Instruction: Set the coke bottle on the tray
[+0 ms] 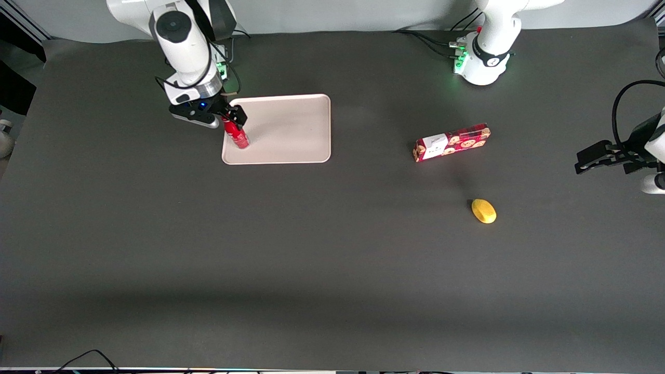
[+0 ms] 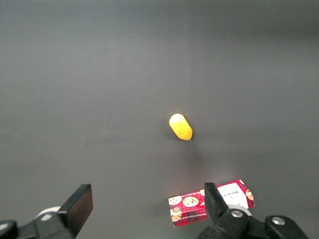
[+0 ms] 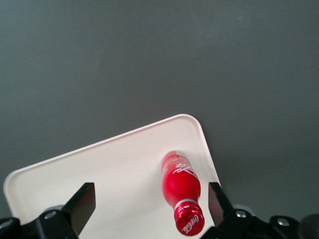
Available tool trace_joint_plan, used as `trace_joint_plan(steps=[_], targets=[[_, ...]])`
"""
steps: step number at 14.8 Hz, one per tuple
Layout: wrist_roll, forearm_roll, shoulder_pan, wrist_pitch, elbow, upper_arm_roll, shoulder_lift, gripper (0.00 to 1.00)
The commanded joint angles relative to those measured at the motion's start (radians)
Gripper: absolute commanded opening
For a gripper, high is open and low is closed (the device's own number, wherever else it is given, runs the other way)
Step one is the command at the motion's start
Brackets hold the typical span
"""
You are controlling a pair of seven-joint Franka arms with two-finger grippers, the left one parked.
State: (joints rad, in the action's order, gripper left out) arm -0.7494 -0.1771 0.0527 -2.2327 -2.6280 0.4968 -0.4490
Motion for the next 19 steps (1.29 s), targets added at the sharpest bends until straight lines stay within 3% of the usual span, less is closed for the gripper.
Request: trace_joint_plan(steps=[1,4,5,7,9,14,19], targets=[[0.076,-0.009,-0.059,0.165,0.184,-0.05,0.013,1.0],[0.207,0.005,-0.073,0.27,0.32,-0.167,0.055,1.0],[0.229,0.039,-0.071,0.297,0.38,-0.213,0.085,1.0],[0.239,0.088,-0.071,0.356,0.53,-0.263,0.195,1.0],[0.239,0.091,-0.073,0.401,0.693,-0.299,0.313,1.0],[0.237,0.129,-0.091,0.417,0.957,-0.31,0.539,1.0],[0.234,0.163,-0.091,0.364,0.97,-0.308,0.599,1.0]])
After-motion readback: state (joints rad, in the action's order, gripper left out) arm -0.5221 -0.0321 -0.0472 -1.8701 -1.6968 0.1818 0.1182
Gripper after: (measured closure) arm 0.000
